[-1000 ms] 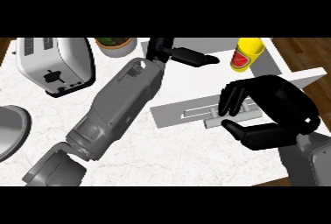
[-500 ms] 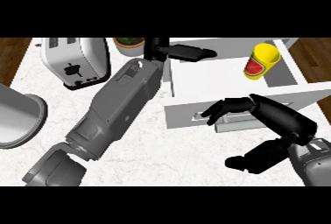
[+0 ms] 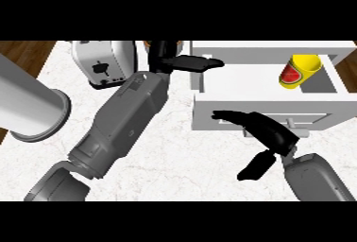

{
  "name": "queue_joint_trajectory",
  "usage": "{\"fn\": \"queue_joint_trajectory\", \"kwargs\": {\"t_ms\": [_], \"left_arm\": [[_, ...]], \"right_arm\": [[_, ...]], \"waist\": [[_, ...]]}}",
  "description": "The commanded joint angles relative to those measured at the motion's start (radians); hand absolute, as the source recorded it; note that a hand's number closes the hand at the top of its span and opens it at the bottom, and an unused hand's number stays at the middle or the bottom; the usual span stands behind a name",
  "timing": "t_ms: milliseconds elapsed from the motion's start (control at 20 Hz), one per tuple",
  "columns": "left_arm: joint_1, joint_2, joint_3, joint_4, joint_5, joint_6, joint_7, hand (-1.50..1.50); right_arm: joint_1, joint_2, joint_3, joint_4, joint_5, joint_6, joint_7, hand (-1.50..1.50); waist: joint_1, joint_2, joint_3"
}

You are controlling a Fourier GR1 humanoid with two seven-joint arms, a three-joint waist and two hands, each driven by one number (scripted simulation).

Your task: Pick up the cup, place it into the drawer and close the drawer

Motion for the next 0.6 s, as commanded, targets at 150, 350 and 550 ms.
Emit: {"fn": "queue_joint_trajectory", "kwargs": {"t_ms": [150,350,550], "left_arm": [[0.124,0.048,0.015,-0.077,0.004,-0.069,-0.047,-1.5],[0.187,0.074,0.004,-0.151,0.008,-0.087,-0.003,-1.5],[0.226,0.108,0.001,-0.206,0.014,-0.123,0.016,-1.5]], "right_arm": [[-0.146,0.043,0.029,0.458,0.162,-0.1,-0.185,1.5],[-0.277,0.084,-0.038,0.684,0.179,-0.188,-0.26,1.5],[-0.35,0.055,-0.119,0.827,0.159,-0.254,-0.402,1.5]], "waist": [[0.057,0.004,0.001],[0.088,0.002,0.002],[0.113,0.007,0.004]]}}
